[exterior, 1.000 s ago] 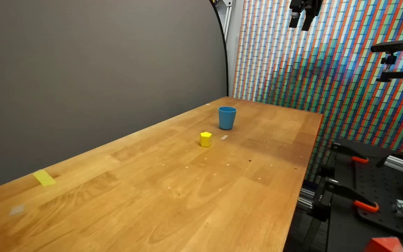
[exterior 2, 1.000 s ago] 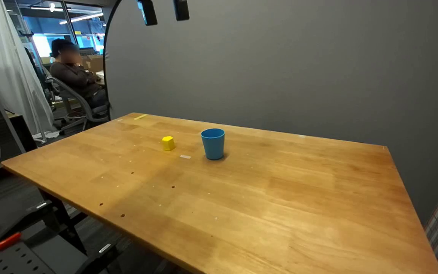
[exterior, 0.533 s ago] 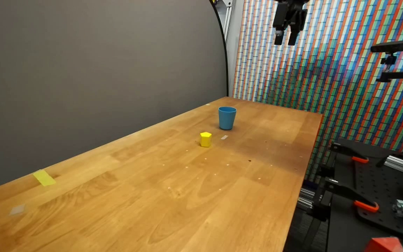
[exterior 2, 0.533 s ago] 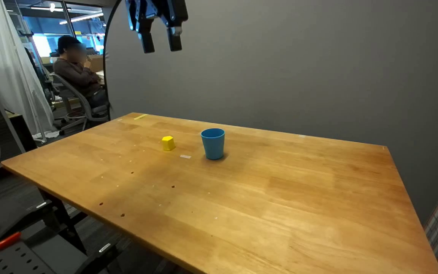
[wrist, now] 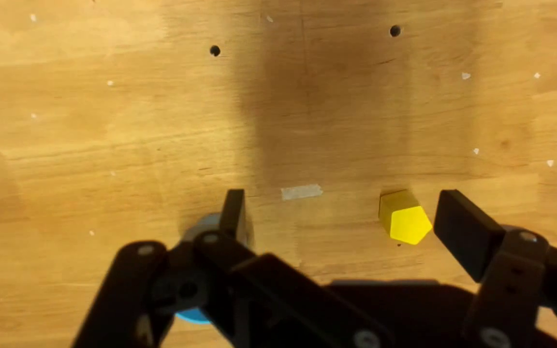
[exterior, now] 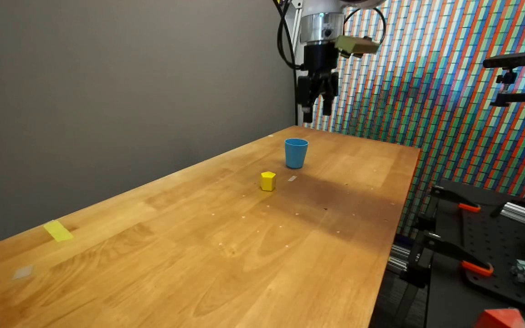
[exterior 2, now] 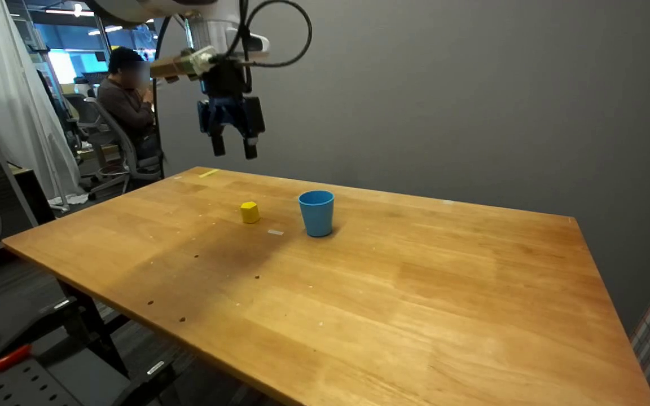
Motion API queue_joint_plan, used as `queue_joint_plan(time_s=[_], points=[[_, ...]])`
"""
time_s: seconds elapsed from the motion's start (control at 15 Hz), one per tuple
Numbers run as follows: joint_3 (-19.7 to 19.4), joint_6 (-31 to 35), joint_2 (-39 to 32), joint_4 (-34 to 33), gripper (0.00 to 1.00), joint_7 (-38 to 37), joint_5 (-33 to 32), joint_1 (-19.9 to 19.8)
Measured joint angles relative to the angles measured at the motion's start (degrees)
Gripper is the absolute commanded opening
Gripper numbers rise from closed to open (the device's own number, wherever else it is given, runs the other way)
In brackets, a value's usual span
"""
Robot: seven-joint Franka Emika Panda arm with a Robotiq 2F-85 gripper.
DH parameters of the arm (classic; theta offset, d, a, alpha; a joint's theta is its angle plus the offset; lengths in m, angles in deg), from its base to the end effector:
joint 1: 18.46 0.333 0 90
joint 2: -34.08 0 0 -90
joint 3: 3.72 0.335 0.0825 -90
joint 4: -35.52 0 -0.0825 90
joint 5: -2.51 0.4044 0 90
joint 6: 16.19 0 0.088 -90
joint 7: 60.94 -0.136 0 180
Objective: Put the yellow block in the cup
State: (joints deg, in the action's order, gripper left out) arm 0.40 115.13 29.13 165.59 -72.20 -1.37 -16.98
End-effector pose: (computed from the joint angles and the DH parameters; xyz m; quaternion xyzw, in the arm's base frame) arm 0.5322 0.0493 0.2907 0.9989 -0.0262 -0.0286 0.0261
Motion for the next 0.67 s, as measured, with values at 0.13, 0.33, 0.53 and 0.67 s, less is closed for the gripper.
queue_joint_plan(time_s=[0.13,0.33,0.53,0.67], points=[[-0.10,1.70,-6.67,-3.56,1.00,-1.25,0.01,0.18],[-0.57,2.94,-15.54,-9.71,1.00,-2.41,0.05,0.72],[-1.03,3.00,-22.95,-16.22,1.00,-3.12,0.45,1.71],[-1.09,2.91,-26.70,-20.08,1.00,-3.25,0.96,2.52]])
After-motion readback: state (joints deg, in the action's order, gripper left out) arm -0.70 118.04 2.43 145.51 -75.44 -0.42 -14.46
